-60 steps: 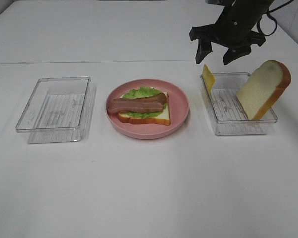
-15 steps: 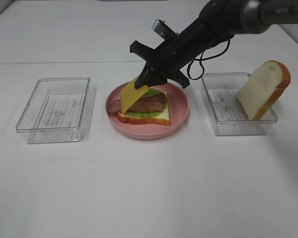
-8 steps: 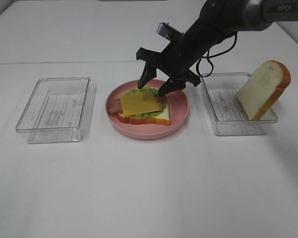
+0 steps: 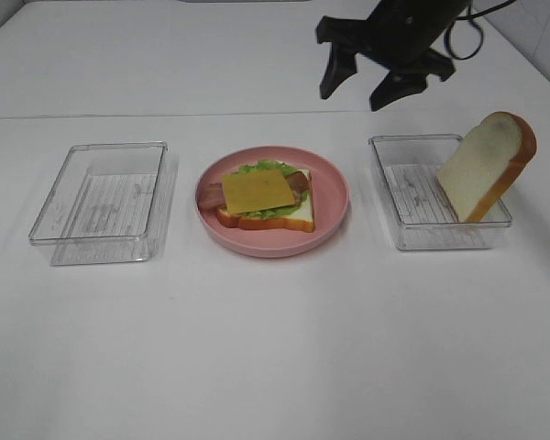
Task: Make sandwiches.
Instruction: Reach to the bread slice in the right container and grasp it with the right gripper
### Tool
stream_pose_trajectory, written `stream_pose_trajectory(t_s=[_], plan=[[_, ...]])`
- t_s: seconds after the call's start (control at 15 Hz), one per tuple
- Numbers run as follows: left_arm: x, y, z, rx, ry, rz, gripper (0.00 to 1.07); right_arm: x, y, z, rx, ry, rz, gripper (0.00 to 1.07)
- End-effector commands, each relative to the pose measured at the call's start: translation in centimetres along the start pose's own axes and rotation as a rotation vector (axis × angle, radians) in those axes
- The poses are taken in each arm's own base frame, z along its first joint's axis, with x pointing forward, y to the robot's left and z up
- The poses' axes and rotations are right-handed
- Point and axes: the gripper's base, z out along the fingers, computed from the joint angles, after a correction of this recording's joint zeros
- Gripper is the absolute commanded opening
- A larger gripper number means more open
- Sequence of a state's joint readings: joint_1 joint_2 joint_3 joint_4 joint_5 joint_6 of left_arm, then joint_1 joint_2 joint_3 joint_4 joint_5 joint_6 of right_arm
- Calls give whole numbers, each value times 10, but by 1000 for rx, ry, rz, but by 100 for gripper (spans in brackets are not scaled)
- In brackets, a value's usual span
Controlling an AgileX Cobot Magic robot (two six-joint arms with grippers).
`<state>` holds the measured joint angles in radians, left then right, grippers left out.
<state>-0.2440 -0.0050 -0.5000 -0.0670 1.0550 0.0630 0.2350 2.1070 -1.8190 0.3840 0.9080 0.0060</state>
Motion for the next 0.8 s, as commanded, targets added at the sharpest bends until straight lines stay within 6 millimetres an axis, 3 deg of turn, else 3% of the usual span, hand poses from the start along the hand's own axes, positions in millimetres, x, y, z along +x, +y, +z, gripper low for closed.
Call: stream_pose_trajectory(t_s=[0.07, 0.27, 0.4, 0.53, 0.8], plan=[[1, 0, -3, 4, -31, 0, 92, -5, -30, -40, 87, -33, 24, 68], [1, 0, -3, 4, -31, 0, 92, -6, -73, -82, 185, -63, 83, 68], [1, 0, -3, 4, -31, 0, 92, -3, -97, -92, 214, -46, 131, 68], [1, 0, -3, 4, -31, 0, 92, 3, -127, -97, 243, 12, 201, 68], [1, 0, -3, 4, -31, 0, 92, 5, -140, -85, 272, 54, 206, 68]])
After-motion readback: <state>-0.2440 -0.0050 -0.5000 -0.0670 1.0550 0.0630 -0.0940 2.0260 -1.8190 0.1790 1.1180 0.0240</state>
